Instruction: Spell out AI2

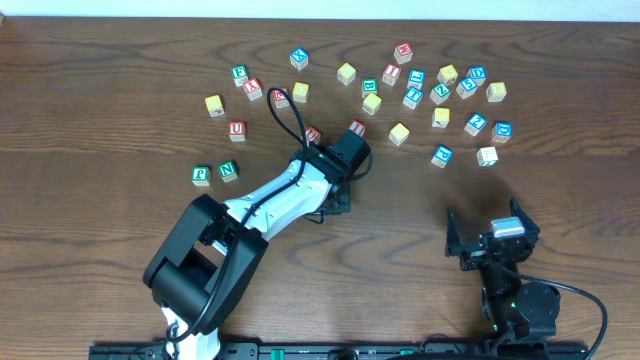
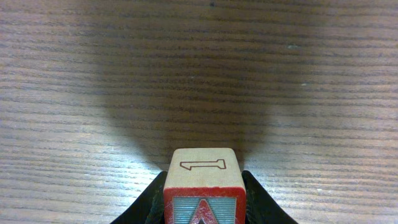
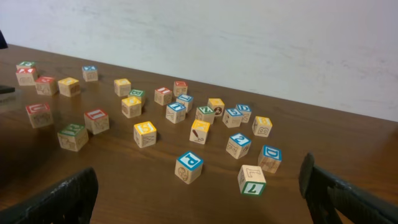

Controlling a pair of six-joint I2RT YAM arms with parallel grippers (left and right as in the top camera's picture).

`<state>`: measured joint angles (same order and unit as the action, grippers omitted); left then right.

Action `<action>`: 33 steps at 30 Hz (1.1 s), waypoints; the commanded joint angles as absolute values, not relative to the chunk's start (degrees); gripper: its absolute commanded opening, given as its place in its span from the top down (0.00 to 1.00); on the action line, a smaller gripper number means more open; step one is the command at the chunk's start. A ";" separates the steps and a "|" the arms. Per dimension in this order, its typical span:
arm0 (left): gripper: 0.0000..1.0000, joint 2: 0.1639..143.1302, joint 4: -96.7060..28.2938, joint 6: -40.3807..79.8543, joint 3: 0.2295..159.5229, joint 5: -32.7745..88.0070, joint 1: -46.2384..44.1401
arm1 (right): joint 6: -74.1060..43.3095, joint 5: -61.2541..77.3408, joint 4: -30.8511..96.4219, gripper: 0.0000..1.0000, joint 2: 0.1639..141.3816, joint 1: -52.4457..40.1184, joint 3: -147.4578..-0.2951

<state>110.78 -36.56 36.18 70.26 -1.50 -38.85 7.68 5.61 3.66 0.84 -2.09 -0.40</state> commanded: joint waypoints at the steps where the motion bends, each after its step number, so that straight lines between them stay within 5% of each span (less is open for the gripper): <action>1: 0.79 112.51 -37.06 37.17 67.70 -3.57 -38.65 | 6.68 5.54 3.88 0.01 0.49 -1.69 -0.32; 33: 0.79 112.51 -38.50 38.02 66.35 -6.24 -37.23 | 6.68 5.54 3.90 0.01 0.49 -1.69 -0.32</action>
<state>110.37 -37.19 37.54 69.45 -4.73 -37.91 7.68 5.61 3.66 0.84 -2.09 -0.40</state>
